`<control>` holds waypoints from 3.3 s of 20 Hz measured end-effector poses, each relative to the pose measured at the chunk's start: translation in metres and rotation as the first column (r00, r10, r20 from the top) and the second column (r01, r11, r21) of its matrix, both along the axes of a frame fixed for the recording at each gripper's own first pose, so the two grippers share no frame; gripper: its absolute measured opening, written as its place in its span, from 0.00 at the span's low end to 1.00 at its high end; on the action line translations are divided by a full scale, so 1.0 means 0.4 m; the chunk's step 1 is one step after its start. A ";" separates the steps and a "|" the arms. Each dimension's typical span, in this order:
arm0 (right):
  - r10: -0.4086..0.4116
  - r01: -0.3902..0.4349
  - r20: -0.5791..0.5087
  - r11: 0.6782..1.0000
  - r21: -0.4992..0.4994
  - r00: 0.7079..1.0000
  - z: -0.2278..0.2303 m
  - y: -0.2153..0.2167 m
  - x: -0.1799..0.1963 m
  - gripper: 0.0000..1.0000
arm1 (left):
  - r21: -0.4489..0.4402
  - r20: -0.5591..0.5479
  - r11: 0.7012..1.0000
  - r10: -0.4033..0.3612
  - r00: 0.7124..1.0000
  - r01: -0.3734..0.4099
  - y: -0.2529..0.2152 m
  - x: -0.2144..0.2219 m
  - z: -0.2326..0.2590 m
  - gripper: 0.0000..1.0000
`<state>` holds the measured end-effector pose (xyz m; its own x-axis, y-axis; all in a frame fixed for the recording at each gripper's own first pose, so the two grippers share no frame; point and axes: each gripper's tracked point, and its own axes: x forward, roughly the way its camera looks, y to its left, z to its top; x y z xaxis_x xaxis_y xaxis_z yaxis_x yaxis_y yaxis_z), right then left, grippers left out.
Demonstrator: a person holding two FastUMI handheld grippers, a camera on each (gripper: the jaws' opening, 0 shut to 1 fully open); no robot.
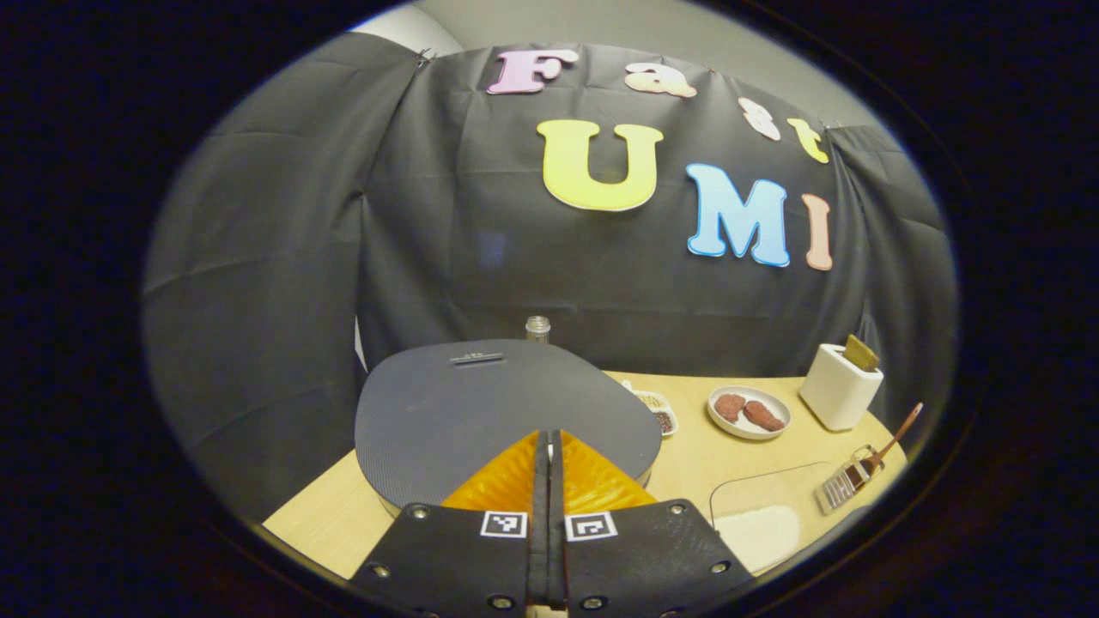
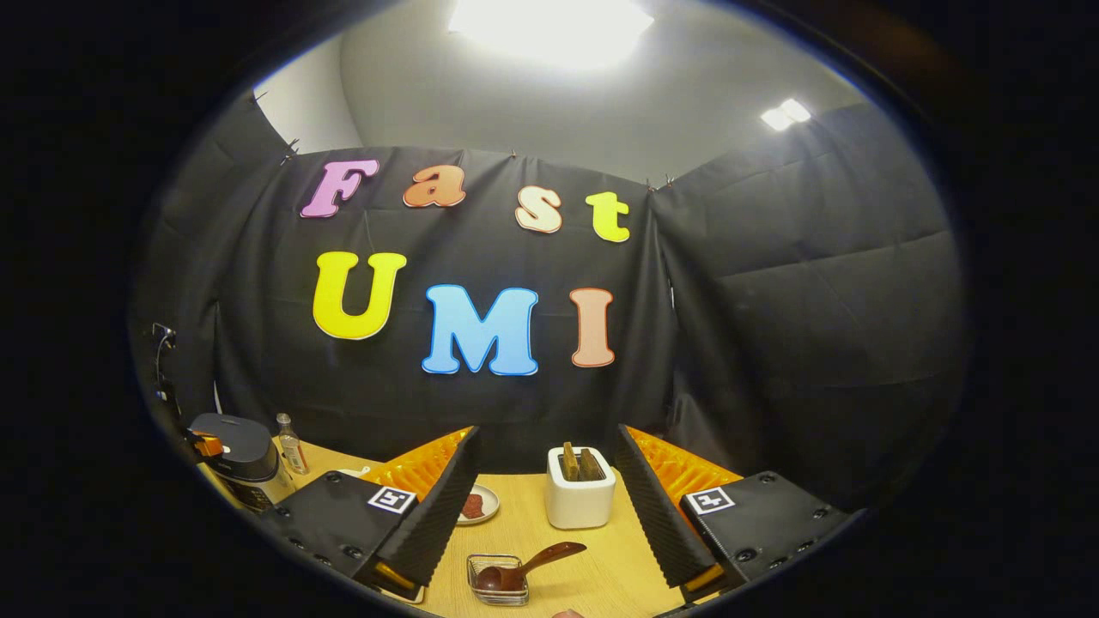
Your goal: Close the left gripper, press the button to open the rice cooker; take a wooden spoon from the chopstick holder with the right hand, scoop a spoonful of rice and pour it into the rice cooker, then put the wooden spoon back into the chopstick holder.
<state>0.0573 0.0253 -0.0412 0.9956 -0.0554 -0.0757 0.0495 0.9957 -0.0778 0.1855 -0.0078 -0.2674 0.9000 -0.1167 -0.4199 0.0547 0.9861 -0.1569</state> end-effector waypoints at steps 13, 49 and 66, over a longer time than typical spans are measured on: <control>0.028 -0.028 -0.008 0.999 0.042 1.000 -0.021 -0.020 0.006 0.97 | 0.066 0.242 0.992 0.091 0.966 -0.110 0.085 0.049 0.342 0.02; 0.171 0.088 -0.538 0.903 0.421 0.825 -0.665 0.002 0.060 0.88 | 0.111 0.413 0.941 0.250 0.876 -0.320 0.321 -0.327 0.654 0.79; 0.193 -0.051 -0.466 0.952 0.301 0.863 -0.471 0.083 0.099 0.15 | 0.061 0.396 0.953 0.251 0.884 -0.298 0.319 -0.286 0.613 0.79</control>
<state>0.0970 0.0585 -0.2296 0.8241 0.1578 -0.5441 -0.0468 0.9761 0.2123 0.0710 0.1197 -0.0221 0.9818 0.1864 -0.0359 -0.1883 0.9801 -0.0623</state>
